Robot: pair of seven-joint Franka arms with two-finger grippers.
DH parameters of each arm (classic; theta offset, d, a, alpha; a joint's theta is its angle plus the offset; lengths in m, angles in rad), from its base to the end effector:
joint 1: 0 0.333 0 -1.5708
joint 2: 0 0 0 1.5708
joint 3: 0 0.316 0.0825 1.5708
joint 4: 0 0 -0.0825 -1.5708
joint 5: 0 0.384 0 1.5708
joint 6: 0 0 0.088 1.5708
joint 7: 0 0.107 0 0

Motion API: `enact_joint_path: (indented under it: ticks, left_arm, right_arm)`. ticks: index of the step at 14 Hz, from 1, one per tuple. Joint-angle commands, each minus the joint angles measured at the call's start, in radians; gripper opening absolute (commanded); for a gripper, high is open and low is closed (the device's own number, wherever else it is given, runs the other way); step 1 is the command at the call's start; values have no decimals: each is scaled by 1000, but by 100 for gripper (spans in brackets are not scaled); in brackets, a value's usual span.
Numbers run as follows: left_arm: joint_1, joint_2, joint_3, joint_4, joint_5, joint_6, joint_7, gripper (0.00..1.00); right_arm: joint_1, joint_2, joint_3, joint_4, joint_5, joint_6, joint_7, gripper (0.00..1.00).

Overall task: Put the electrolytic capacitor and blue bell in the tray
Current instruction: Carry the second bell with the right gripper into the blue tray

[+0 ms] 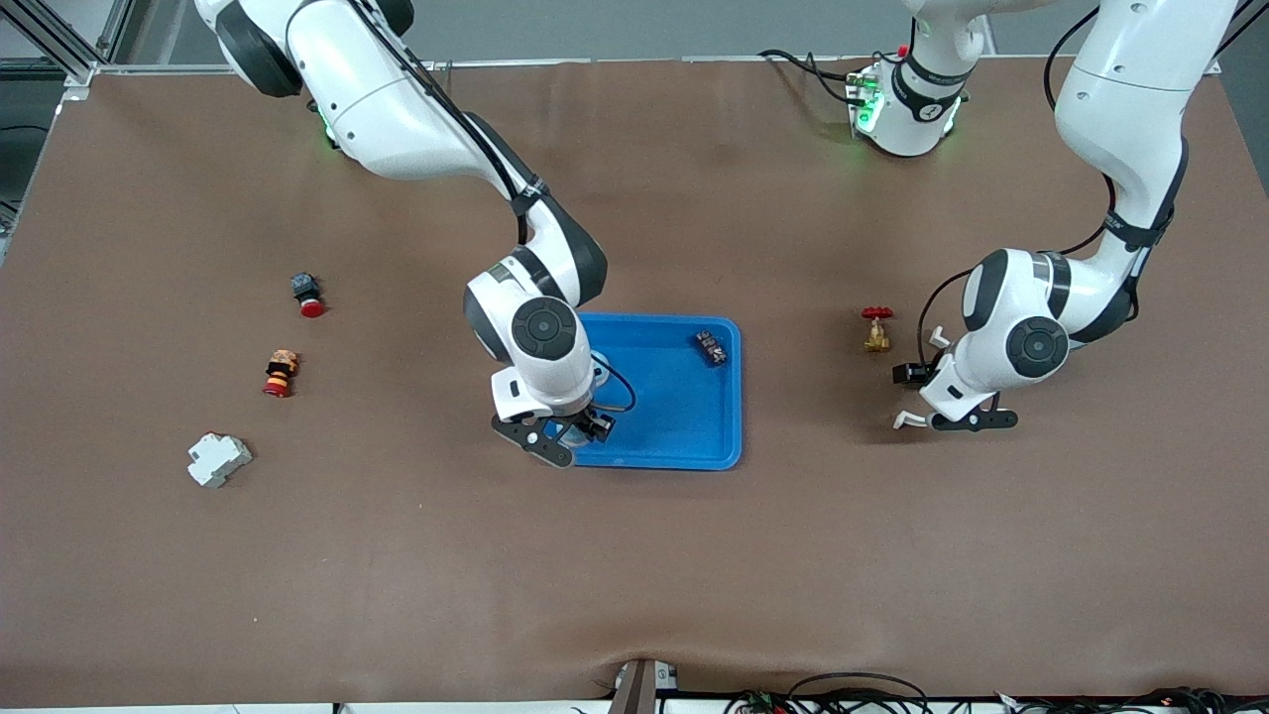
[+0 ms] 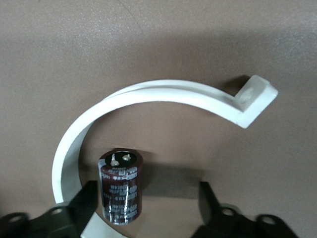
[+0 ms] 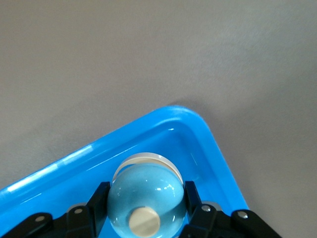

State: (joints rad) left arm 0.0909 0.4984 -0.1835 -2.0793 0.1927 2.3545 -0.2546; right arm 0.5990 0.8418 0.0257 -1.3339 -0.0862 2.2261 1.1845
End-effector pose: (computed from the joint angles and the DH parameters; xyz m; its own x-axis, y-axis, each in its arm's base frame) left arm 0.5598 -0.0512 0.1713 0.9798 0.0304 -0.1977 0.0169 -0.9974 -0.0695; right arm 0.6099 0.4310 0.2292 0.8664 -0.4949 0.0666 -0.4943 -0.8689 -0.0265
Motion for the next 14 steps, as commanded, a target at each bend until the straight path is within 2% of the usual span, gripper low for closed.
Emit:
enact_joint_path:
  ticks: [1,2,4,6,7,10,14]
  left_arm:
    - [3,-6,-5,4,19,3,-6,41]
    - [4,-7,-4,7,19,2,-5,31]
    - [3,-9,-4,8,19,-1,-5,22]
    - [1,-11,-4,16,19,-3,-6,4]
    - [0,-11,-4,28,19,-11,-8,0]
    - [-11,-12,-17,123,13,-137,-34,0]
    - [-117,8,-19,338,-18,-366,-196,0]
  right_arm:
    - [11,-7,-7,-85,-23,105,49,0]
    - [15,-7,-7,-93,-23,113,50,0]
    - [19,-7,-7,-97,-23,110,52,0]
    - [21,-7,-9,-109,-23,113,52,0]
    - [21,-7,-9,-111,-23,115,52,0]
    - [21,-7,-9,-113,-23,115,52,0]
    - [21,-6,-10,-113,-24,115,52,0]
